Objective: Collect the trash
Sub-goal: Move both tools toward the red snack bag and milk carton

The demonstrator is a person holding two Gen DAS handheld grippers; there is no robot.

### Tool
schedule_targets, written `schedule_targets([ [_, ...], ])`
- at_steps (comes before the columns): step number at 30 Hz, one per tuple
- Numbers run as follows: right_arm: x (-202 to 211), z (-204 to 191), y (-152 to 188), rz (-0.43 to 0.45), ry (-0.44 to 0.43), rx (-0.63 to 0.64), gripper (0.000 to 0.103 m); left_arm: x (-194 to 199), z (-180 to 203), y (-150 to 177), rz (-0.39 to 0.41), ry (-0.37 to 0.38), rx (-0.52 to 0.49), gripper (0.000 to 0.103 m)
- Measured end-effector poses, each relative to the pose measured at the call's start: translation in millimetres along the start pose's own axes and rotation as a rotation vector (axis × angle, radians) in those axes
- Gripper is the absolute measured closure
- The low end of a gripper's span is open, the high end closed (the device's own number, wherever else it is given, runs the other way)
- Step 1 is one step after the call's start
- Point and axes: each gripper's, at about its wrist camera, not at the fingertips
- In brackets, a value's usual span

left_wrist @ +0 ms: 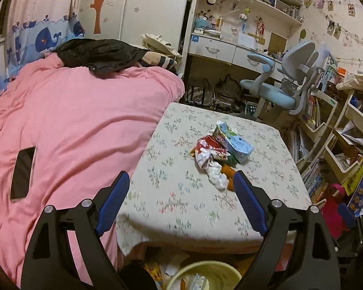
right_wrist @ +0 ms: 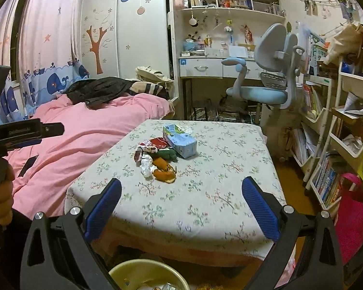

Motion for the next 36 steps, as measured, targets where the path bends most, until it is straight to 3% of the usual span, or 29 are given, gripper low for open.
schedule_targets([
  [18,-53.6,-8.0,-53.4,0.064,-0.038,0.077,0.007,-74.7,-6.9,-55.6,0.020,-0.049,0.001,0.017],
  [22,-65.7,0.5,-52.6,0.021,-0.044,0.040,0.007,-88.9,-18.5,-59.5,0.012,-0.078,0.004,0.016],
  [29,-85.5,11.0,-60.9,-0.043,-0.054,-0.008,0.007,-121.2,-44.4,-55.7,-0.075,-0.096,0.075,0.016],
  [36,-109.2,11.2,-57.6,-0.124,-0.074,-0.002,0.007,-136.3,-43.7,-62.9,-0.088,-0.076,0.048,0.016],
])
Point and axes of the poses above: each gripper's, at about its wrist camera, not at the fingertips, and x roughly against the way its jaws point, z to its right, y to its underside, and after that the axes turned 12 degrees about -x, right-handed
